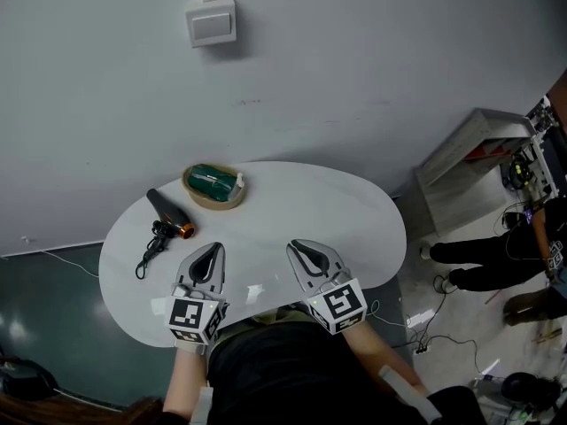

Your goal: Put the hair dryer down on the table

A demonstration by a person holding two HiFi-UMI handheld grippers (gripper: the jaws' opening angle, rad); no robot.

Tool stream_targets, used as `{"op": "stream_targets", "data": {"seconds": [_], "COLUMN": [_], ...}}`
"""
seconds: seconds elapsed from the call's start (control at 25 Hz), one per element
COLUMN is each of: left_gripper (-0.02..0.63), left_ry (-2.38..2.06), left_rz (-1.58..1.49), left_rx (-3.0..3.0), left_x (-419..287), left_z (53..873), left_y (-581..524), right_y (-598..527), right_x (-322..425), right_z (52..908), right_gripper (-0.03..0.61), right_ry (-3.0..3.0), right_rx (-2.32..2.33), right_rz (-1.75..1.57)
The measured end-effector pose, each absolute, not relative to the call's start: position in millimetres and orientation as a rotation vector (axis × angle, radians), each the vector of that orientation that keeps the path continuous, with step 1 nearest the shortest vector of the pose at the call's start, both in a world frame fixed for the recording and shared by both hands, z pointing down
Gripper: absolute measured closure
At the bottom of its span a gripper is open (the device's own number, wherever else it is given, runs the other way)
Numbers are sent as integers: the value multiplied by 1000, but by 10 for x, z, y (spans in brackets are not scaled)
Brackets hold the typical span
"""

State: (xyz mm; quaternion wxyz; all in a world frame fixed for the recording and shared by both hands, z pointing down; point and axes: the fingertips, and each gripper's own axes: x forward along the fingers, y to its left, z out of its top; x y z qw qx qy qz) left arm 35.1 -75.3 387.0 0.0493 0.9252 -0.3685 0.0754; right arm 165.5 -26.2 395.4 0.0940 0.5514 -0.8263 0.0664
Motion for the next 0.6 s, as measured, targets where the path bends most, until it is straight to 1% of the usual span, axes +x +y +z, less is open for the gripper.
{"op": "stream_targets", "data": {"seconds": [0.2,0.6], "left_gripper": [603,597], "left_ry": [-1079,-1078], "left_rz": [172,178], "left_rx": [2769,2749], "left_x": [355,217], "left_z": [3897,3943], "left_y": [-697,-695], "right_y": [-225,-242], "right_x": [1689,1552], "right_z": [3996,4104], "right_gripper": [540,540], "right_ry": [-2442,-2429], "right_rx": [1640,1587], "right_rz": [208,217]}}
